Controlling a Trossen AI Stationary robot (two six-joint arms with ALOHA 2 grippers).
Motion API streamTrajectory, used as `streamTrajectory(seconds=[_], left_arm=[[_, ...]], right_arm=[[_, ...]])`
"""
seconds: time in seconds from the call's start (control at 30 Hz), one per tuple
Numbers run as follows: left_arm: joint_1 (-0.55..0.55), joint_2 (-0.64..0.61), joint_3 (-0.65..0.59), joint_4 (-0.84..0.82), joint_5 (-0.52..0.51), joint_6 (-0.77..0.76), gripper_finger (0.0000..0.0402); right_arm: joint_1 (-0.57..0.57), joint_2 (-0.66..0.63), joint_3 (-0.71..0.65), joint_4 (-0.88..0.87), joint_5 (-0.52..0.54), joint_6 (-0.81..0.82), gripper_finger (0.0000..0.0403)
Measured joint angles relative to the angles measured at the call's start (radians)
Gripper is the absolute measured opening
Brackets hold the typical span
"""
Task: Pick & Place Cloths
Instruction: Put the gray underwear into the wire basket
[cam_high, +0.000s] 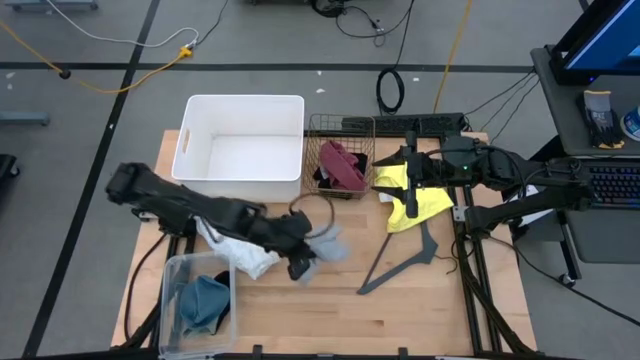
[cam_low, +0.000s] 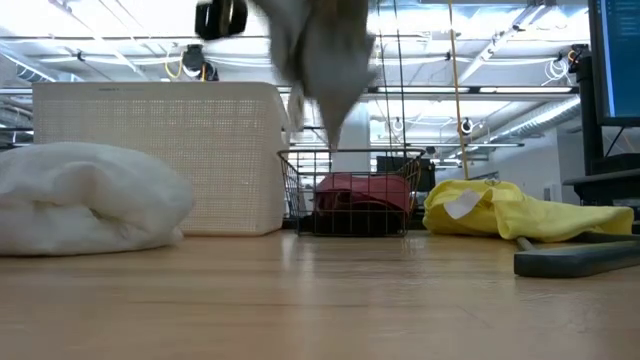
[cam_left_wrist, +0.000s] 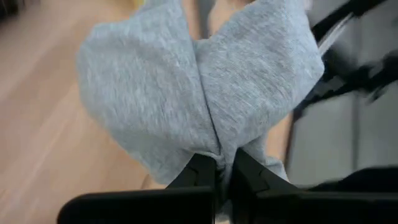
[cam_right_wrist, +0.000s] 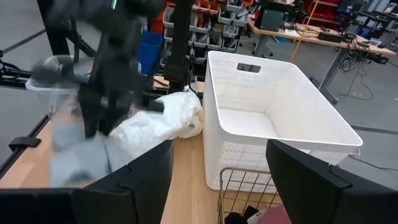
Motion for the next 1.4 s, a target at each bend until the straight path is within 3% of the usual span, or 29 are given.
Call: streamTrajectory(seconds=[0.2,0.43,0.87,1.33,1.4], left_arm=[[-0.014,-0.134,0.001,0.145,-0.141,0.062,0.0005],[-0.01,-0.182,0.002,0.314,-0.255,0.182,0.0005],[0.037,-0.176,0.002,0.485,-0.203,0.259,0.0005],[0.037,-0.167,0.002,0.48,-0.173,0.269,0.0005],[0.038,-0.162,0.002,0.481,-0.157,0.263,0.0005]], right_arm=[[0.0,0.0,0.0,0.008,-0.002,0.0,0.0251],[0.024,0.005,0.0,0.079,-0.069,-0.002,0.0251],[0.076,0.114,0.0,0.247,-0.081,-0.055,0.0256],[0.099,0.238,0.0,0.488,-0.084,-0.029,0.0305],[0.099,0.248,0.0,0.489,-0.125,-0.029,0.0306]])
